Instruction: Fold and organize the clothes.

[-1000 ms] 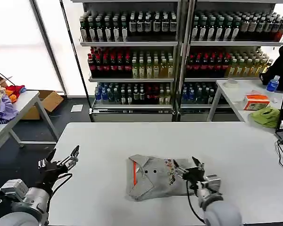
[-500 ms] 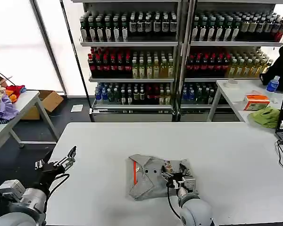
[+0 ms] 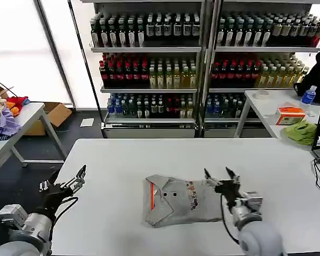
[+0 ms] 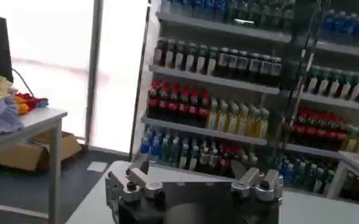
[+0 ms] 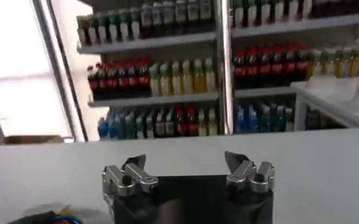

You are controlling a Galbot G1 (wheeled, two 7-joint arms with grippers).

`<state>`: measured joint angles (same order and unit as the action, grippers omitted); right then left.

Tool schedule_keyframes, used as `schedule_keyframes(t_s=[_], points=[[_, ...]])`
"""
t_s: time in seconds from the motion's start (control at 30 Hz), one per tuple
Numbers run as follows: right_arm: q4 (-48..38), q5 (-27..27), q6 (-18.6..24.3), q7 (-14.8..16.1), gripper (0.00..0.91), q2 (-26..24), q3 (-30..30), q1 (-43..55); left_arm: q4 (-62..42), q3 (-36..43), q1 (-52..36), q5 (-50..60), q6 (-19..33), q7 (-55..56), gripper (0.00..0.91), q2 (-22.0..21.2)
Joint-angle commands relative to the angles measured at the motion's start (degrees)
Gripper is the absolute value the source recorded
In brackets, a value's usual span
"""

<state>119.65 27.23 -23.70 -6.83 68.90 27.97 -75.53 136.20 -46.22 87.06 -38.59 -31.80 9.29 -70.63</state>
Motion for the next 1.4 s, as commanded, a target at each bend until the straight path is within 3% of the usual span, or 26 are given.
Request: schedule_keyframes(t_s=[0.03,0.17,0.23,0.3,0.6,0.73,0.87,1.13,1.4], points=[[2.65,10.62,14.89,14.16,0.907,-4.89,24.79,-15.18,-0.08,-1.88,1.36,1.29,3.31,-9.55,0.907,-0.68],[5.11,8.42,18.89,18.22,0.907,-1.81,26.18,-19.54,-0.17,-0.72,4.18,7.92,8.3,-16.91,0.907,-1.76],[6.12,8.27,19.85,18.51,0.907,-1.3,25.95,-20.41,-0.14,-0.5,5.05,9.35,9.7,-19.45,0.907,-2.25],[6.17,4.68,22.48,18.86,0.907,-0.85,25.29,-21.15,-0.37,-0.14,5.39,11.26,10.71,-22.11,0.907,-2.81],[4.14,3.01,25.64,20.15,0.907,3.44,26.77,-23.63,-1.86,-1.03,3.28,15.53,11.43,-30.62,0.907,-5.24],[2.64,4.15,29.38,17.3,0.907,4.18,27.63,-23.97,-3.19,-1.56,2.91,14.95,11.64,-31.49,0.907,-4.96],[2.7,4.33,28.8,17.8,0.907,4.34,29.61,-24.1,-3.99,-1.45,2.87,15.23,11.86,-31.58,0.907,-5.01],[1.58,6.58,22.92,24.11,0.907,8.21,34.14,-19.62,-3.35,-2.08,3.12,15.16,12.14,-31.6,0.907,-5.28],[-1.24,7.23,21.98,24.76,0.907,6.8,37.0,-19.57,-3.02,-2.67,3.32,14.71,12.02,-31.13,0.907,-5.42]])
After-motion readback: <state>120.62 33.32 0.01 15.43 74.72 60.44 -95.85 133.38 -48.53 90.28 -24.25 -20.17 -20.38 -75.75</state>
